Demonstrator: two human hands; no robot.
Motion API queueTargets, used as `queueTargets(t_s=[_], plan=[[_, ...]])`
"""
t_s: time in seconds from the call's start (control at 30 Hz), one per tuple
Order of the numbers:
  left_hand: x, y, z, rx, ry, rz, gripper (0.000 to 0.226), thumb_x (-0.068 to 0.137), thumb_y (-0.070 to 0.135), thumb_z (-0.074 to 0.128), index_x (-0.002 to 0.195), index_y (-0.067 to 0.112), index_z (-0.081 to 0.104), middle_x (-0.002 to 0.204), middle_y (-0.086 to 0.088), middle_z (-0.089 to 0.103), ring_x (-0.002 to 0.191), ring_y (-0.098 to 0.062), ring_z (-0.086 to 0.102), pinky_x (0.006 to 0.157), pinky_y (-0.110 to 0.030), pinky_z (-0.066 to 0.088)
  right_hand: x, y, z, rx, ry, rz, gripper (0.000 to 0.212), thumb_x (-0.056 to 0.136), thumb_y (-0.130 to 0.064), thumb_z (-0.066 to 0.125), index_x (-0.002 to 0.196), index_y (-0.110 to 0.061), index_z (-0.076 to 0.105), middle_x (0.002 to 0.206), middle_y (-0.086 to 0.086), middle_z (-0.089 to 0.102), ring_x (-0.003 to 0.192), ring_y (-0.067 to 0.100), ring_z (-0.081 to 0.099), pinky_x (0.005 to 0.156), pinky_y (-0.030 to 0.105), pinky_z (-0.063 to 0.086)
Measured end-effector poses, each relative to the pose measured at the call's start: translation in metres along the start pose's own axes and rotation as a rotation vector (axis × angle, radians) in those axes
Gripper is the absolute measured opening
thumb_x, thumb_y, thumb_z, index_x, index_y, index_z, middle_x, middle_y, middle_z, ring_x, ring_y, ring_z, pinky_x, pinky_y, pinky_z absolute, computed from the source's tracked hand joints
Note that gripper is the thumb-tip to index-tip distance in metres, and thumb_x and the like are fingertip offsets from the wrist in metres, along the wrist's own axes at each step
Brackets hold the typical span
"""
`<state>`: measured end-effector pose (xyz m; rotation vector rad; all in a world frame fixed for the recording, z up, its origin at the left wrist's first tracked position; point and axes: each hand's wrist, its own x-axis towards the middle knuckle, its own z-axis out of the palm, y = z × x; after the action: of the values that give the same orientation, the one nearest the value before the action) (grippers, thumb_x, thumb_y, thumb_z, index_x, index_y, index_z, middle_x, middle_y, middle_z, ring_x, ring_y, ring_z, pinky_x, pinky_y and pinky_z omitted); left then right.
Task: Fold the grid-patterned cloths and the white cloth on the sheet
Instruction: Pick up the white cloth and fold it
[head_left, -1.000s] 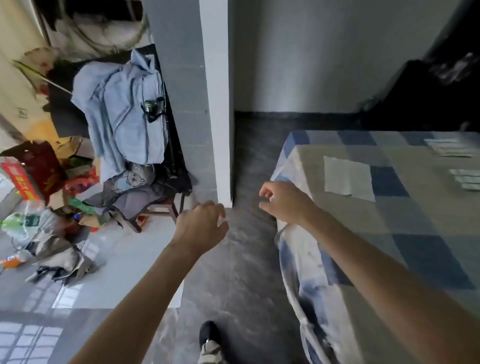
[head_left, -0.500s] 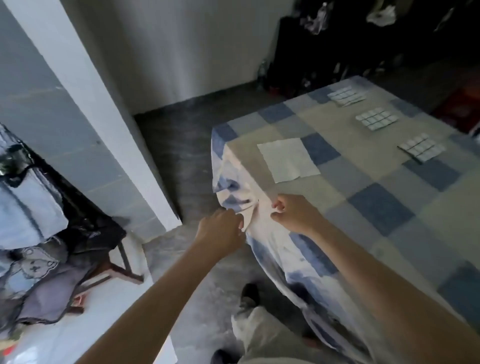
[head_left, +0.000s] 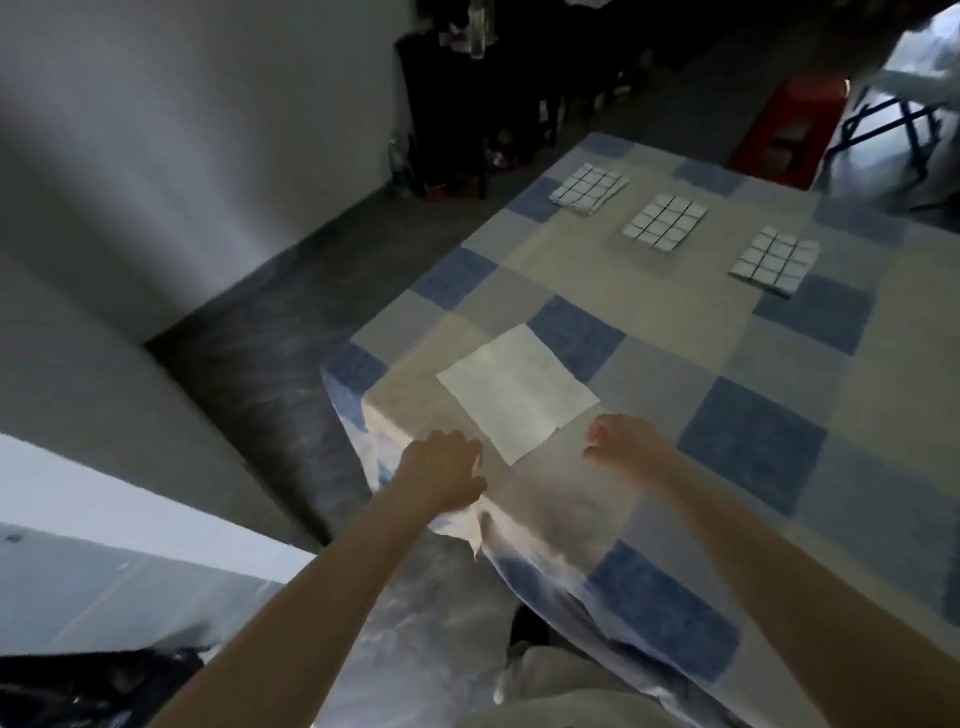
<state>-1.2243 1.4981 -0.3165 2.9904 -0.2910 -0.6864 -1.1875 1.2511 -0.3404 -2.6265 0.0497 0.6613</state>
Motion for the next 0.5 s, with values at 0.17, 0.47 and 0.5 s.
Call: queueTargets(t_s=[0.17,0.47,0.5], plan=[[0.054,-0.018,-0.001,-0.044,-0.038,0.056,0.040,0.094,0.044,0.048,0.129,0.027,0.048,0.139,-0.001,0.043,0.122,-0.025,0.044,0.098,-0.038,0.039,0.028,-0.006,0.005,0.043,0.011,0.101,0.039,0.091,-0.026,0.053,0.129,-0.018,0.051,0.130,0.002,0.055,0.113,0.019,0.056,0.088,0.026,0.043],[0.170,-0.044,-0.016,-0.062,-0.024,0.185,0.032,0.096,0.037,0.049,0.125,0.026,0.054,0.142,-0.001,0.040,0.126,-0.024,0.040,0.102,-0.037,0.038,0.069,-0.011,0.023,0.234,0.099,0.268,0.028,0.095,-0.018,0.048,0.121,-0.009,0.043,0.116,0.010,0.057,0.102,0.025,0.058,0.074,0.028,0.041],[0.184,-0.047,-0.018,-0.093,-0.016,0.176,0.033,0.095,0.036,0.050,0.126,0.025,0.053,0.141,-0.001,0.041,0.125,-0.024,0.041,0.102,-0.037,0.038,0.073,-0.014,0.023,0.270,0.133,0.299,0.026,0.094,-0.019,0.050,0.118,-0.010,0.043,0.115,0.011,0.058,0.101,0.026,0.058,0.072,0.029,0.040]])
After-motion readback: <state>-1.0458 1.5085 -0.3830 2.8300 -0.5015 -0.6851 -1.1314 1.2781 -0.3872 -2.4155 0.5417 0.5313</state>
